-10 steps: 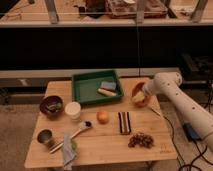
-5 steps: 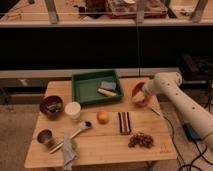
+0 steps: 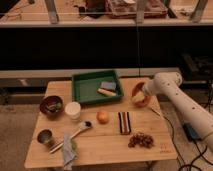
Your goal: Place apple in paper cup
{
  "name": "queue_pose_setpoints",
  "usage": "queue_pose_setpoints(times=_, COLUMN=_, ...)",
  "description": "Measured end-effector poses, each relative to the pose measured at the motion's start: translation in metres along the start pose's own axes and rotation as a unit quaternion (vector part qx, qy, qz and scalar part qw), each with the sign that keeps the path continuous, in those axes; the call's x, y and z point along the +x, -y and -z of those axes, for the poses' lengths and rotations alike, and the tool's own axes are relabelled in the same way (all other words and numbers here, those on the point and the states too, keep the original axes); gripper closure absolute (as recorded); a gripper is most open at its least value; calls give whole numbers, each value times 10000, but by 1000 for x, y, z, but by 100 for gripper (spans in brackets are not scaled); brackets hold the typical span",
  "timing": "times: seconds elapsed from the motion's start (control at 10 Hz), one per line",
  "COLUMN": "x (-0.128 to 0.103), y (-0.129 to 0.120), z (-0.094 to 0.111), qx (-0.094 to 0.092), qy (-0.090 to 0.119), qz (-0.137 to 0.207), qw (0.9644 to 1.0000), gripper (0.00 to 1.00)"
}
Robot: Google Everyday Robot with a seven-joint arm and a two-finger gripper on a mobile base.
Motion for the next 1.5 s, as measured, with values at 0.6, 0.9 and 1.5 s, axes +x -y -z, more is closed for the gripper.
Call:
queue_pose_setpoints(times=0.6, x=1, y=0, z=2, qx=37, qy=-40, qz=18, qw=10000, gripper=20)
queue_pose_setpoints(times=0.9, x=9, y=31, z=28, qx=314, qy=-244, qz=315, qw=9987, gripper=20)
queue_pose_setpoints(times=1.5, x=-9, y=95, z=72, qx=420, qy=-271, qz=710, qw=9962, gripper=20)
